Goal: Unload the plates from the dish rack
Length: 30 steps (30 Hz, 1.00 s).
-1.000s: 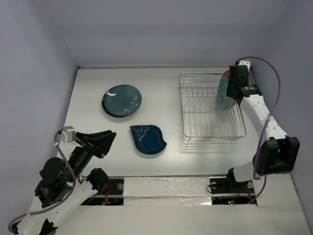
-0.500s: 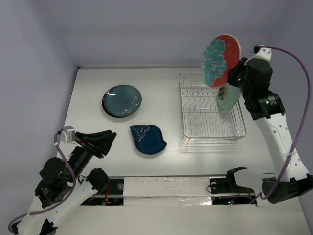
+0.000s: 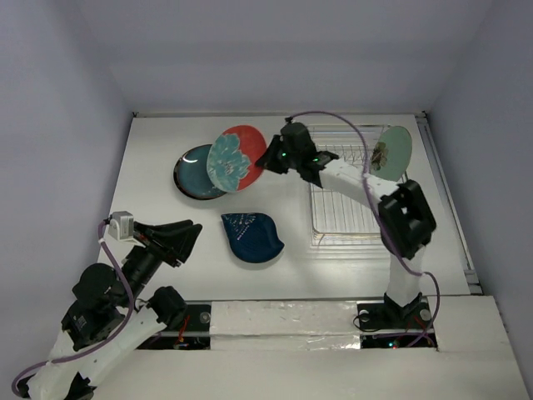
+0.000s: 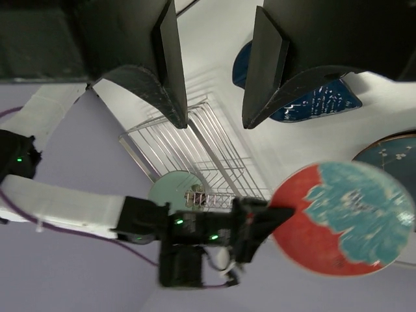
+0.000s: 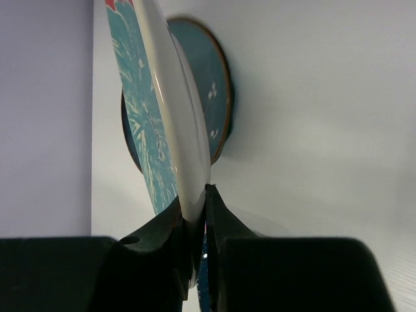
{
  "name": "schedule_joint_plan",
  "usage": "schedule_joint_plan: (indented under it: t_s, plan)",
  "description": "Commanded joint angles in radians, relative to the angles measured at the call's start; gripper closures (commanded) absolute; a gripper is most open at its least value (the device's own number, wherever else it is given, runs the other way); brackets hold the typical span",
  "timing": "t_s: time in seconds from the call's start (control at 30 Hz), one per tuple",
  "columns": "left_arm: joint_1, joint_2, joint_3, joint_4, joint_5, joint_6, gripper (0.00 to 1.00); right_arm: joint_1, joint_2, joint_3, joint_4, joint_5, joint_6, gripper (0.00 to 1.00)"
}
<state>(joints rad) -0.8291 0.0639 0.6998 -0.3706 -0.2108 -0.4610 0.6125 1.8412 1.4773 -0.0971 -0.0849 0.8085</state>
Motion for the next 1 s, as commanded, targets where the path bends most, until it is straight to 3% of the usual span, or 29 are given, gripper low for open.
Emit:
schedule_joint_plan:
  t_s: [0.0,0.3,0.9,0.93,0.97]
  plan:
    - [0.002,0.031,-0.003,0.039,0.004,0.001,0.64,0.058,0.054,0.199,0.347,-0.064,0.164,1.00]
    - [0.012,0.040,-0.003,0.041,0.004,-0.001,0.64,0.099,0.294,0.325,0.405,-0.075,0.307,1.00]
    - [0.021,0.014,-0.002,0.029,0.004,-0.011,0.63,0.138,0.415,0.342,0.442,-0.088,0.408,1.00]
    - [0.021,0.014,-0.002,0.030,0.004,-0.011,0.63,0.148,0.417,0.330,0.445,-0.088,0.409,0.96]
    - [0.021,0.014,-0.002,0.029,0.004,-0.011,0.63,0.148,0.415,0.325,0.435,-0.087,0.409,0.83]
